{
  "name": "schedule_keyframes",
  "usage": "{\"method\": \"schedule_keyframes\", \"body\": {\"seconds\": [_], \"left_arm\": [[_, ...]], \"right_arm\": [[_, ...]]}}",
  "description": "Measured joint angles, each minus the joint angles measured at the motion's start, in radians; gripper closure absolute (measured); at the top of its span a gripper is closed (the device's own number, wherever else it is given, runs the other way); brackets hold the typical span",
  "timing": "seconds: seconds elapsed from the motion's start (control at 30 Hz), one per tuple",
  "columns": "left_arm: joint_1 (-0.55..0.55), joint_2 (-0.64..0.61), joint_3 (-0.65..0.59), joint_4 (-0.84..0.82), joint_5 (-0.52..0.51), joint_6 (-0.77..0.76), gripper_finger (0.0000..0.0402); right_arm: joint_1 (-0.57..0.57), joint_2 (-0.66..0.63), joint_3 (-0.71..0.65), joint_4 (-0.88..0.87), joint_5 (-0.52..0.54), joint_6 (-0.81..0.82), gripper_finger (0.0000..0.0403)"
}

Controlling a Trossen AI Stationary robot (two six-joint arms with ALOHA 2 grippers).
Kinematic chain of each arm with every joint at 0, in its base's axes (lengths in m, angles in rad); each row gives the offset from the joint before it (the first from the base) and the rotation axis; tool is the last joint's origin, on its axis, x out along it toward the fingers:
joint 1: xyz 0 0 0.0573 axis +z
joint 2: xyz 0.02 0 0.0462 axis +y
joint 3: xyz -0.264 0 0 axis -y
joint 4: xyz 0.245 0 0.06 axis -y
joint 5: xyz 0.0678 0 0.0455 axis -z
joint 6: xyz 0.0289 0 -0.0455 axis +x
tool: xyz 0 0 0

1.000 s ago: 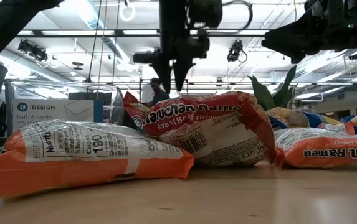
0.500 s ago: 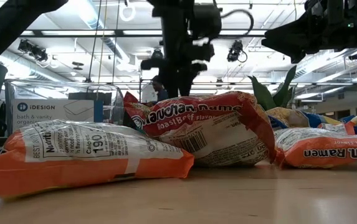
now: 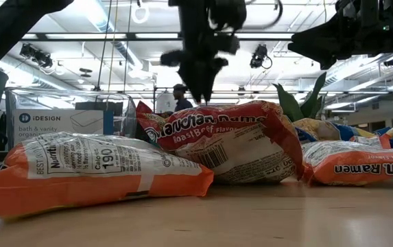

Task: Sort Maruchan noodles
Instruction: Put the red noodle pack into the blue bin

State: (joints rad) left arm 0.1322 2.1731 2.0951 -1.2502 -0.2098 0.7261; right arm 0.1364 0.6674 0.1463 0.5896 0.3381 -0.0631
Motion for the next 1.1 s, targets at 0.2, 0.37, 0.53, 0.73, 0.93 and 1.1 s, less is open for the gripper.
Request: {"method": "schedule_keyframes", "body": {"seconds": [0.2,0.37,0.53,0.73,0.93,1.1], "left_arm": [[-0.128,-0.002,0.061,-0.020,0.182,-0.267,0.0230],[-0.282,0.000,-0.026,0.026,0.192,-0.426,0.0238],[-0.409,0.000,-0.104,0.122,0.188,-0.607,0.0239],[-0.516,0.000,-0.134,0.236,0.049,-0.811,0.0239],[-0.615,0.005,-0.133,0.327,-0.095,-0.920,0.0207],[-0.669,0.031,-0.135,0.320,-0.159,-0.950,0.0145]], "right_arm": [[0.000,0.000,0.000,-0.004,0.000,-0.011,0.0233],[0.000,0.000,0.000,-0.007,0.000,-0.011,0.0233],[0.000,0.000,0.000,-0.002,0.000,0.016,0.0233],[0.000,0.000,0.000,-0.008,-0.027,0.040,0.0233],[0.000,0.000,0.000,-0.018,-0.077,0.053,0.0233],[-0.001,0.000,0.001,-0.011,-0.077,0.014,0.0233]]}}
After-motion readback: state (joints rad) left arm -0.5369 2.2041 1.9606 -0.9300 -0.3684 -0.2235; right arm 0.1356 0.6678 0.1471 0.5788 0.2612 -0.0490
